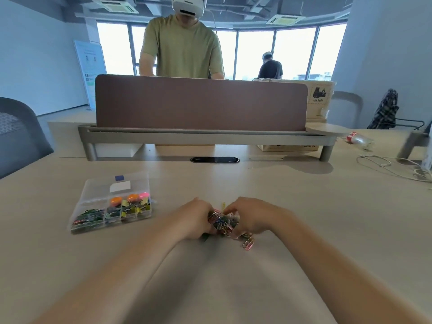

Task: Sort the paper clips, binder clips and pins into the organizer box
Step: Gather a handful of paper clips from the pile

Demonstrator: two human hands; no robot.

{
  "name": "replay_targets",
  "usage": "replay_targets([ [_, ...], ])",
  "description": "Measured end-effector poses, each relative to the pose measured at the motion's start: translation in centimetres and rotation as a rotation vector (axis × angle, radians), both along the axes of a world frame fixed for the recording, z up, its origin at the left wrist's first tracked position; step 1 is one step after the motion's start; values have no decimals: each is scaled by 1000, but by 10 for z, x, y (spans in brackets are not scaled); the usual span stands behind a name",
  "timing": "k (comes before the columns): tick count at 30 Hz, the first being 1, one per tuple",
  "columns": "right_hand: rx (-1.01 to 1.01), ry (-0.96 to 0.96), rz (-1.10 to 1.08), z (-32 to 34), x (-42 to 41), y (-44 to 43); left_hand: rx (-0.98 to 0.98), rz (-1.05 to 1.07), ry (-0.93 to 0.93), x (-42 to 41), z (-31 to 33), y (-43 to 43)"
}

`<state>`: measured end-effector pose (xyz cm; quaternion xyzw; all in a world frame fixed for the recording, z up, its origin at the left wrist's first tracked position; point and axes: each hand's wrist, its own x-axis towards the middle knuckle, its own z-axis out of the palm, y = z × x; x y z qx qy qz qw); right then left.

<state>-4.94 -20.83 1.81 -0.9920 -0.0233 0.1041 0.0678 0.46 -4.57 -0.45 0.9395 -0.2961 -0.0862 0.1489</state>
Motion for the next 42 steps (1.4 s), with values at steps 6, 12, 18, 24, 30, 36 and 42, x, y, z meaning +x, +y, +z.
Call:
replay_targets([
  [6, 62, -78, -11, -9, 17, 5, -89, 63, -40, 5, -7, -4],
  [12, 102, -174, -48, -15, 20, 5, -155, 55, -88, 7, -8, -4],
  [18, 91, -212, -78, -9, 19, 1, -198, 45, -114, 6, -4, -5],
  [24, 120, -238, -122, 1, 17, -4, -252, 46, -118, 4, 6, -5],
  [30, 144, -239, -136, 7, 14, 0, -294, 66, -67, 2, 14, -4],
  [36, 170, -247, -142, 15, 11, 4, -301, 68, -61, 0, 19, 3],
  [42, 175, -263, -125, 23, 12, 14, -323, 85, -51, -3, 23, 15],
])
